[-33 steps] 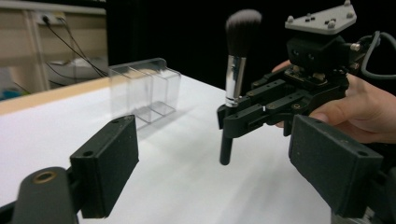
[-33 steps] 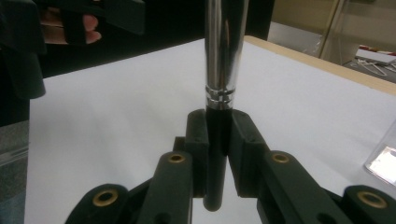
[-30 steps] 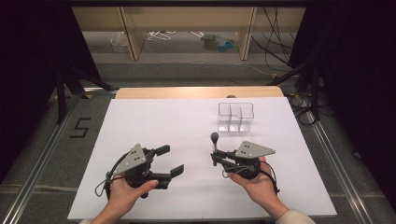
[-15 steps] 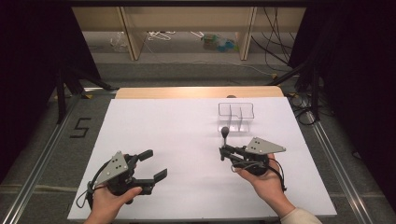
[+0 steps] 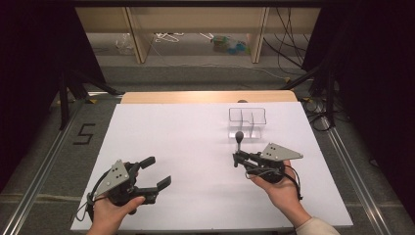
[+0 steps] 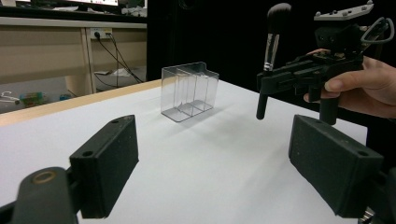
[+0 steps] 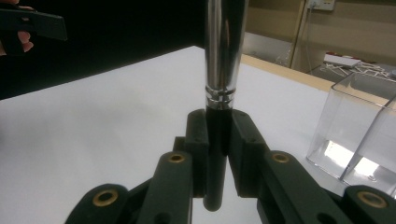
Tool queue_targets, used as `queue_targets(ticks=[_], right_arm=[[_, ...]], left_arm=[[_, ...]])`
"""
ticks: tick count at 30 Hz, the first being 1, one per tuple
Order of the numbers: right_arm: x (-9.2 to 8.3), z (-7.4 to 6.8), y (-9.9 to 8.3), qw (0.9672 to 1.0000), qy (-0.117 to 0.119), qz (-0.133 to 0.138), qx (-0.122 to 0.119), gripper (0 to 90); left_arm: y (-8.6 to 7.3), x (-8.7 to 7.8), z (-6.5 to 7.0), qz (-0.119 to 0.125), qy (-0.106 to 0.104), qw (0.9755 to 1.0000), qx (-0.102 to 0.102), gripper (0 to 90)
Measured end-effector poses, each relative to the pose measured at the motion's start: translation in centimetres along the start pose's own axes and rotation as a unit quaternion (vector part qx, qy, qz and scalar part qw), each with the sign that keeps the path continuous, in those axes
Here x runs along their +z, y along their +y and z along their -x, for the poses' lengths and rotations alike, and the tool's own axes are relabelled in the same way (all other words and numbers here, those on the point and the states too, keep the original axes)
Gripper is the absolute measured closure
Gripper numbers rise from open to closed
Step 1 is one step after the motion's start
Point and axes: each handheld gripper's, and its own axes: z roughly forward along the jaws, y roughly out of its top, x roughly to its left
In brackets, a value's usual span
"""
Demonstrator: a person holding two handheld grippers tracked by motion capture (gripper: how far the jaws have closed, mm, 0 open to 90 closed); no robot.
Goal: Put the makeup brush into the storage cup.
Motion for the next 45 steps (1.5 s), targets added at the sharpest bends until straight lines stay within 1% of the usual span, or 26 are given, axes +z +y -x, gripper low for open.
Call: queue_targets(ticks=[2, 4, 5, 7, 8, 11, 15, 16, 19, 20, 22, 25, 27, 28, 29, 30, 31, 37, 39, 42, 45], right_arm=[[-0.1, 0.1, 0.0, 1.0000, 0.002, -0.001, 0.001, 79.5], [-0.2, 0.2, 0.0, 1.0000, -0.002, 0.001, 0.002, 79.5], [-0.2, 0.2, 0.0, 1.0000, -0.002, 0.001, 0.002, 79.5], [-0.2, 0.3, 0.0, 1.0000, -0.006, 0.003, 0.001, 79.5], [-0.2, 0.3, 0.0, 1.0000, 0.000, -0.001, 0.004, 79.5], [-0.3, 0.4, 0.0, 1.0000, -0.001, -0.005, 0.002, 79.5], [-0.3, 0.4, 0.0, 1.0000, -0.003, -0.005, 0.002, 79.5], [-0.3, 0.4, 0.0, 1.0000, -0.006, 0.003, 0.002, 79.5], [-0.3, 0.4, 0.1, 1.0000, -0.003, -0.002, 0.001, 79.5], [-0.3, 0.4, 0.0, 1.0000, -0.007, 0.001, 0.002, 79.5], [-0.3, 0.4, 0.0, 1.0000, -0.007, -0.001, 0.001, 79.5], [-0.3, 0.5, 0.0, 1.0000, -0.006, 0.002, 0.002, 79.5], [-0.3, 0.6, 0.0, 0.9999, -0.010, 0.003, 0.003, 79.5], [-0.3, 0.7, 0.0, 0.9999, -0.013, 0.010, -0.004, 79.5], [-0.3, 0.7, 0.0, 1.0000, -0.008, 0.003, 0.003, 79.5], [-0.3, 0.7, 0.0, 1.0000, -0.008, -0.001, 0.004, 79.5], [-0.3, 0.7, 0.0, 0.9999, -0.007, 0.006, 0.005, 79.5], [-0.3, 0.8, 0.0, 0.9999, -0.010, 0.007, 0.005, 79.5], [-0.4, 0.8, 0.0, 0.9998, -0.018, 0.005, 0.002, 79.5], [-0.4, 1.0, 0.1, 0.9997, -0.024, 0.009, 0.001, 79.5], [-0.5, 1.1, 0.1, 0.9998, -0.020, 0.004, 0.001, 79.6]], left_arm=[[0.0, -0.1, -0.1, -0.001, 0.002, 1.0000, 0.001, 15.5], [0.0, -0.1, -0.1, 0.000, 0.006, 1.0000, 0.006, 14.5], [0.0, -0.1, -0.2, 0.000, 0.005, 1.0000, 0.007, 14.5], [0.0, -0.1, -0.2, 0.002, 0.008, 1.0000, 0.004, 13.2], [-0.1, -0.1, -0.2, 0.001, 0.005, 1.0000, 0.008, 12.9], [-0.1, -0.1, -0.2, -0.001, 0.008, 0.9999, 0.012, 12.6], [-0.1, -0.1, -0.3, 0.002, 0.007, 0.9999, 0.011, 12.5], [-0.2, -0.1, -0.3, 0.002, 0.010, 0.9999, 0.006, 12.6], [-0.2, -0.1, -0.4, 0.003, 0.010, 0.9999, 0.008, 12.6], [-0.2, -0.1, -0.4, 0.003, 0.010, 0.9999, 0.008, 12.6], [-0.2, -0.1, -0.4, 0.003, 0.010, 0.9999, 0.008, 12.6], [-0.2, -0.1, -0.4, 0.002, 0.011, 0.9999, 0.008, 12.6], [-0.2, -0.1, -0.5, 0.002, 0.010, 0.9999, 0.009, 12.9], [-0.2, -0.1, -0.5, 0.002, 0.010, 0.9999, 0.009, 13.0], [-0.3, -0.1, -0.5, 0.002, 0.010, 0.9999, 0.010, 13.2], [-0.3, -0.1, -0.5, 0.002, 0.010, 0.9999, 0.009, 13.4], [-0.3, 0.0, -0.5, 0.002, 0.010, 0.9999, 0.009, 13.5], [-0.3, 0.0, -0.5, 0.002, 0.010, 0.9999, 0.010, 13.6], [-0.3, 0.0, -0.5, 0.002, 0.012, 0.9999, 0.011, 13.6], [-0.3, 0.0, -0.5, 0.002, 0.013, 0.9999, 0.011, 13.7], [-0.3, 0.0, -0.5, 0.003, 0.012, 0.9999, 0.011, 13.8]])
